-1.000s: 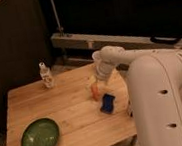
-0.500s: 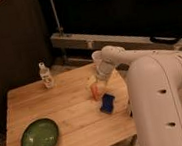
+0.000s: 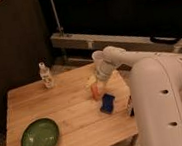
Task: Place the pepper in the ceramic cup
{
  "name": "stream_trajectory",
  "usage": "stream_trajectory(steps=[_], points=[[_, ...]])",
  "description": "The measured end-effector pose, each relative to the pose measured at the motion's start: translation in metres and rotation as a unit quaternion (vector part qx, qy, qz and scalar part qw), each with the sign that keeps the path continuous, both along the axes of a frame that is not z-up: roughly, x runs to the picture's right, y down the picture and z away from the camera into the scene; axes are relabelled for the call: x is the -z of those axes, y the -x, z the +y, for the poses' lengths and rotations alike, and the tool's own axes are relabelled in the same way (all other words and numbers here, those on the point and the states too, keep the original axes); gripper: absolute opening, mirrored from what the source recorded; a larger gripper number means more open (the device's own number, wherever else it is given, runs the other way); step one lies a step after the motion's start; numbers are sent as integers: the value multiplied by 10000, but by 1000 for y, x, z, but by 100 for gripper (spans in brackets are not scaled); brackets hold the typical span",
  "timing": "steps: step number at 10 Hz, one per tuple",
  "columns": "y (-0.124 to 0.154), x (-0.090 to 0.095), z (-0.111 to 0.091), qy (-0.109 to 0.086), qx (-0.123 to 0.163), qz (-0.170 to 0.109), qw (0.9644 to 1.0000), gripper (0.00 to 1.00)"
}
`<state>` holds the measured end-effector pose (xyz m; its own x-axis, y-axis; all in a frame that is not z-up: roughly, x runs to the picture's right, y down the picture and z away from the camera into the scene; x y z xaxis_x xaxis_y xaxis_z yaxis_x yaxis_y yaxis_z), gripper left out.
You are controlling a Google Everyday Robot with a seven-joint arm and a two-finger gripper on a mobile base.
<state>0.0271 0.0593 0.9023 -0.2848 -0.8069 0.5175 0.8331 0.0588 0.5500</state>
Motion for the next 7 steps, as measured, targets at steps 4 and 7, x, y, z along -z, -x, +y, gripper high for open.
stream_trajectory(steps=[4,7], points=[[13,1,7,101,112,-44,9999,80],[17,-2,13,152,184,-11,9997,78]])
